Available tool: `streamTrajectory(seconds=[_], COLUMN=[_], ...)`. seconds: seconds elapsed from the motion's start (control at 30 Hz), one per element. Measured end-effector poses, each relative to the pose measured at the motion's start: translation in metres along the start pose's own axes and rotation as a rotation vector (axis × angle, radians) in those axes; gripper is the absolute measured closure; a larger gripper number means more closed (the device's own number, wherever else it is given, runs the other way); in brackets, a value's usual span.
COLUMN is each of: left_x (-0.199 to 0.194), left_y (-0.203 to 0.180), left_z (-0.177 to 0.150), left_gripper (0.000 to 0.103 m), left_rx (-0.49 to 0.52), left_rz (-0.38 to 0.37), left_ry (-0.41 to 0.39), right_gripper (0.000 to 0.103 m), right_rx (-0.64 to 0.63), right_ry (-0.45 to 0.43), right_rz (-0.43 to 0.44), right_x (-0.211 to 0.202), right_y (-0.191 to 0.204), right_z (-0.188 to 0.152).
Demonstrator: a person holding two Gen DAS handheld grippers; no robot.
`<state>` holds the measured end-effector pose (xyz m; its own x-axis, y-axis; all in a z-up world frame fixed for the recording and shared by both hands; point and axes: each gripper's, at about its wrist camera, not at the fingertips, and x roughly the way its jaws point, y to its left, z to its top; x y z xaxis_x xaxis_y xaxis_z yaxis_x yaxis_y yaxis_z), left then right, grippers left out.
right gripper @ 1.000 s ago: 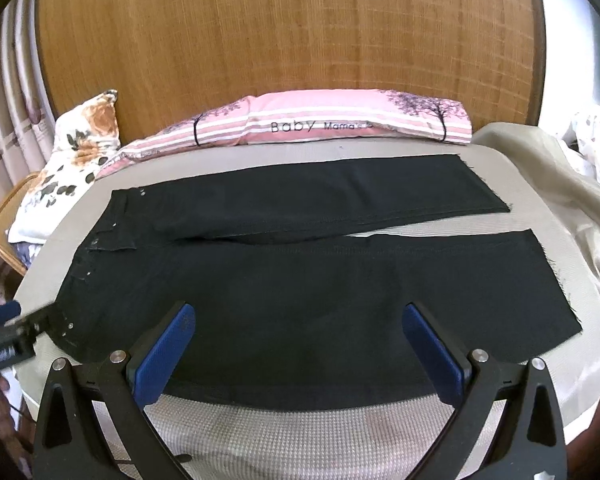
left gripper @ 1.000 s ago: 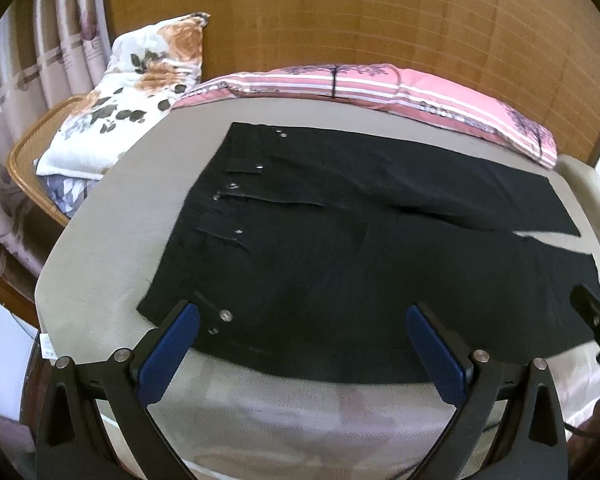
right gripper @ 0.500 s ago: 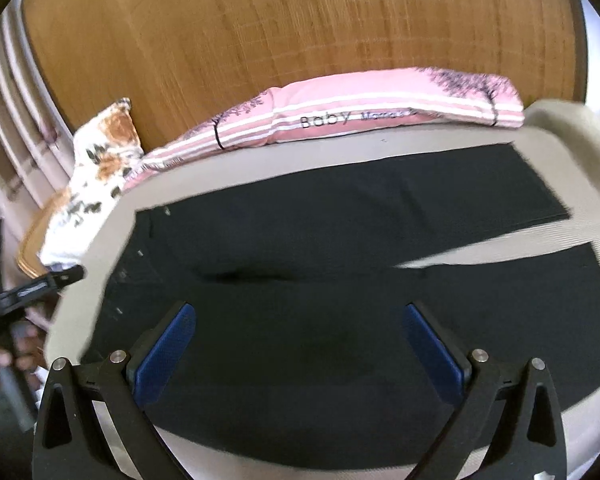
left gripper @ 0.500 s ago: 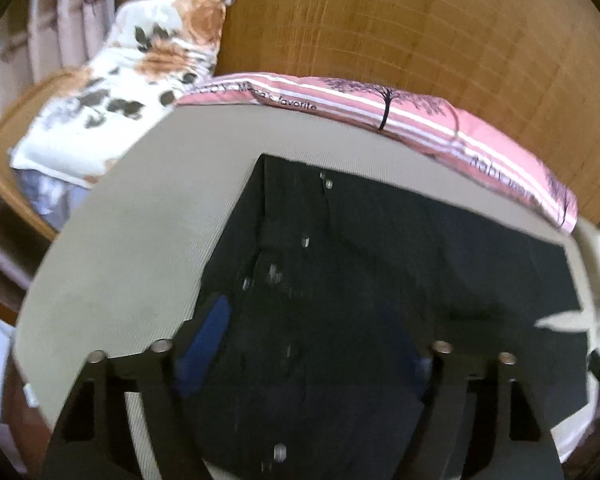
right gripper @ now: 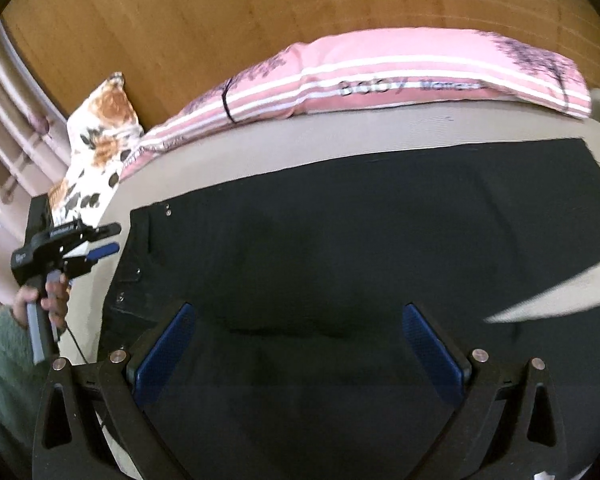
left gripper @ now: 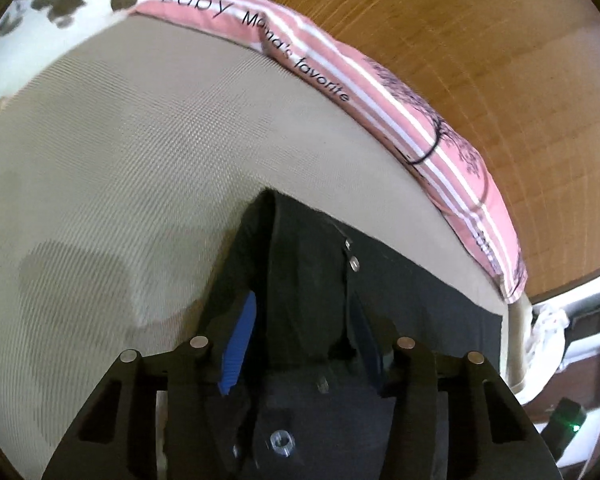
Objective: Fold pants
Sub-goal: 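Grasp the jeans waistband with the left gripper while the right gripper grasps the waistband beside it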
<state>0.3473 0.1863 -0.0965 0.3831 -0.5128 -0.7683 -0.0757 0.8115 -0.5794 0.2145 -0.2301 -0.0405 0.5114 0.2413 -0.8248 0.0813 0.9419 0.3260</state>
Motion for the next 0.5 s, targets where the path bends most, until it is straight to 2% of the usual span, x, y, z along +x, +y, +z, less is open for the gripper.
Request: streamTrajectory(seconds=[0.13,0.3,0.43,0.5], left_x=[0.019,0.031,0.044,0.047], left_y=[0.012,0.011,0.01,0.01], left_z=[0.013,0.023,0.033,0.036], left_gripper=[0.059,0.067,0.081,0.081], left_rx=[-0.025,-0.001,-0.01,-0.005], left_rz=[-0.034,-0.081,-0.11,-0.132], left_ry=[0.035,0.063,0.091,0.097], right_gripper=[0.0,0.0,0.0,0.0], right_rx=[-0.013,-0.039,-0.036,-0.042], right_ry=[0.029,0.051,0.057,0.056], right_rz=[0.011,0.013,0.023,0.034], right_x=[0.021,0.044,0.056,0.061], right_y=[0.009,0.015,0.013,0.012], right_z=[0.008,0.02,0.03,0.037])
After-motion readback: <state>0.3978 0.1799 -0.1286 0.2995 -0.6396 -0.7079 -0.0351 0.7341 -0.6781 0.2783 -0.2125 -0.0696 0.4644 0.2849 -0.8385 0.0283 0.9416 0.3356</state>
